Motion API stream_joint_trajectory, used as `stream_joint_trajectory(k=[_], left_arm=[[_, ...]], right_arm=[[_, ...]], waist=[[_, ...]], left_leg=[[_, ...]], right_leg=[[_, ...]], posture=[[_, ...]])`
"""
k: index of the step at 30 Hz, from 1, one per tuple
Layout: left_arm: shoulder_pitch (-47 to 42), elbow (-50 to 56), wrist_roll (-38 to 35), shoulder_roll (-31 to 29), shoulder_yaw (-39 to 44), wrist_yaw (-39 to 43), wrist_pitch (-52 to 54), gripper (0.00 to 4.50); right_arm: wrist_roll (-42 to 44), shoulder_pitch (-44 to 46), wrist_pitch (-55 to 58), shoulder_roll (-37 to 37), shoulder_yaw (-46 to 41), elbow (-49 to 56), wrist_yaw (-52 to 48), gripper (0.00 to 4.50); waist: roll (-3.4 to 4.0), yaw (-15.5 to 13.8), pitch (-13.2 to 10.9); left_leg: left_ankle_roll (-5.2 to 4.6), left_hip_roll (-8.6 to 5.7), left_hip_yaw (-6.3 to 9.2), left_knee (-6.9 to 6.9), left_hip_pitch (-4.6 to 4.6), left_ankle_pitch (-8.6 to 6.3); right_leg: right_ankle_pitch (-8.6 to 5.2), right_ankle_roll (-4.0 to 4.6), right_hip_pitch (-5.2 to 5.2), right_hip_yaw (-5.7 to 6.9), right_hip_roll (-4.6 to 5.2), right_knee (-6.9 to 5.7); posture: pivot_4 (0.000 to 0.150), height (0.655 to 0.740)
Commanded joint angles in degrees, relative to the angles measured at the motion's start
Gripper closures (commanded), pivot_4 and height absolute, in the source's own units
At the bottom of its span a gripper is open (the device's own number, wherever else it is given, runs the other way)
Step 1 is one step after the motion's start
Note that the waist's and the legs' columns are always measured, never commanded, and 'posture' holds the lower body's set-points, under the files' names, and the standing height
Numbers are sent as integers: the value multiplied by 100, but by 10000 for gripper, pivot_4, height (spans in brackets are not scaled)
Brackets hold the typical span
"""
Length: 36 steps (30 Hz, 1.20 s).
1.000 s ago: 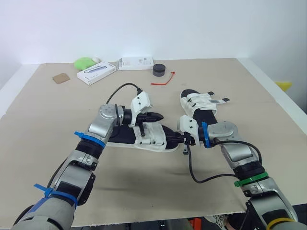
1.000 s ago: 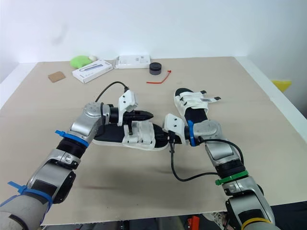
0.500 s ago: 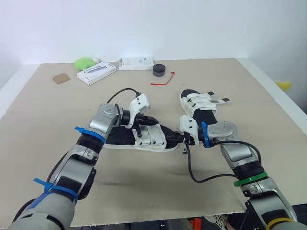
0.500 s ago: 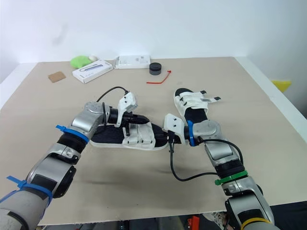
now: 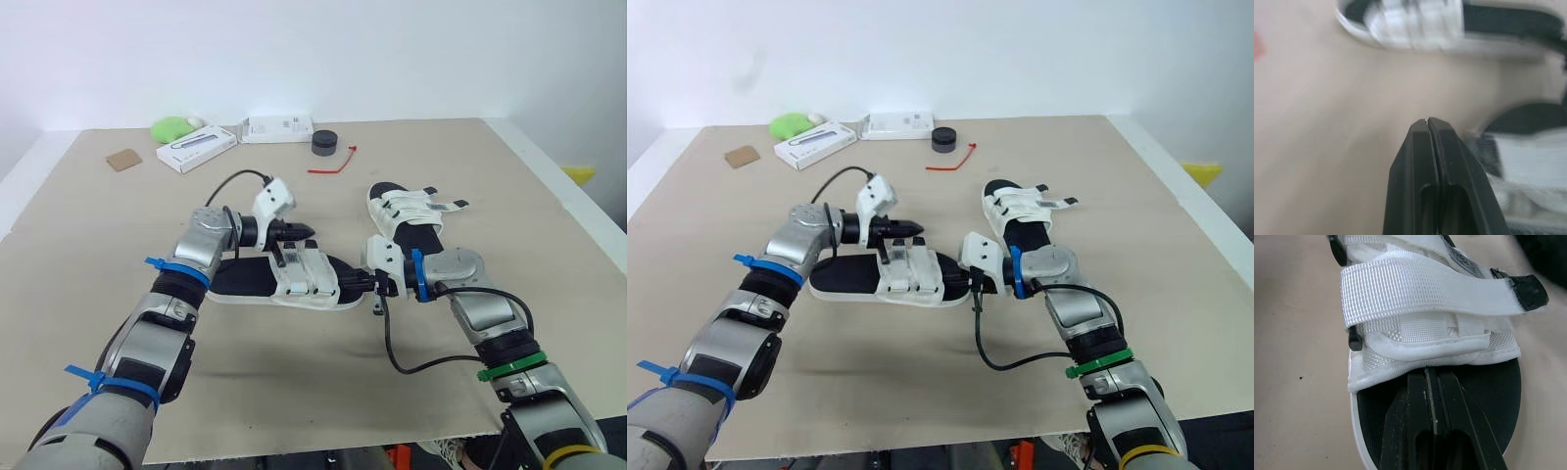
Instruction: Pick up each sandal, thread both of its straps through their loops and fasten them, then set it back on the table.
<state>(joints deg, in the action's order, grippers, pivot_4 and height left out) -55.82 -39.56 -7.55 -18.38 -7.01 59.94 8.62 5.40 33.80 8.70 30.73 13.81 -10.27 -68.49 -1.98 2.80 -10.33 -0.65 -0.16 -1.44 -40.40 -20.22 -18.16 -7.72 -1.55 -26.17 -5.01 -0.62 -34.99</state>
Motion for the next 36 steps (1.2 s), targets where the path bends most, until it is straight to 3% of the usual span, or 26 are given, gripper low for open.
stream_joint_trajectory(k=[1, 5, 6, 12, 17, 36], left_arm=[[171, 916, -181, -557, 545, -24, -943, 39058], [912, 1745, -84, -1050, 555, 166, -1729, 24279], [1062, 1861, -36, -1161, 508, 231, -1888, 22974], [2387, 2891, -74, -1863, 298, 846, -2201, 618], [2485, 3090, 22, -1749, -33, 793, -2065, 618], [1747, 1761, 396, -1081, -492, 498, -2672, 618]], right_arm=[[-12, -11, 0, 51, 59, 74, -34, 45000], [-10, -8, -7, 52, 73, 63, -56, 45000], [-5, -10, -8, 56, 73, 64, -61, 45000], [6, 10, -64, 18, 117, -8, -114, 45000], [7, 46, -66, -11, 119, -44, -117, 45000], [290, -175, 333, 191, -142, 391, 5, 45000]], waist=[[0, 8, 0], [1, -1, 2], [1, -9, 2], [-6, -3, 5], [-13, -30, 9], [-13, -26, 9]], left_leg=[[0, 2, 1, 0, -1, 0], [4, 13, -3, 11, 2, -3], [4, 12, -4, 10, 8, -3], [-1, 9, -11, 0, 6, -5], [-3, 3, -12, -2, 2, -2], [-4, -6, -8, -1, -4, -3]], right_leg=[[1, 1, -9, -4, -1, -2], [1, 2, -13, -24, 2, -8], [1, 2, -13, -23, 4, -7], [7, -9, -20, -25, 13, 0], [5, -9, -13, 0, 21, 1], [3, -3, -12, 5, 27, 2]], posture=[[1500, 7400], [1500, 7400], [1500, 7400], [1500, 7400], [1500, 7400], [1500, 7400]])
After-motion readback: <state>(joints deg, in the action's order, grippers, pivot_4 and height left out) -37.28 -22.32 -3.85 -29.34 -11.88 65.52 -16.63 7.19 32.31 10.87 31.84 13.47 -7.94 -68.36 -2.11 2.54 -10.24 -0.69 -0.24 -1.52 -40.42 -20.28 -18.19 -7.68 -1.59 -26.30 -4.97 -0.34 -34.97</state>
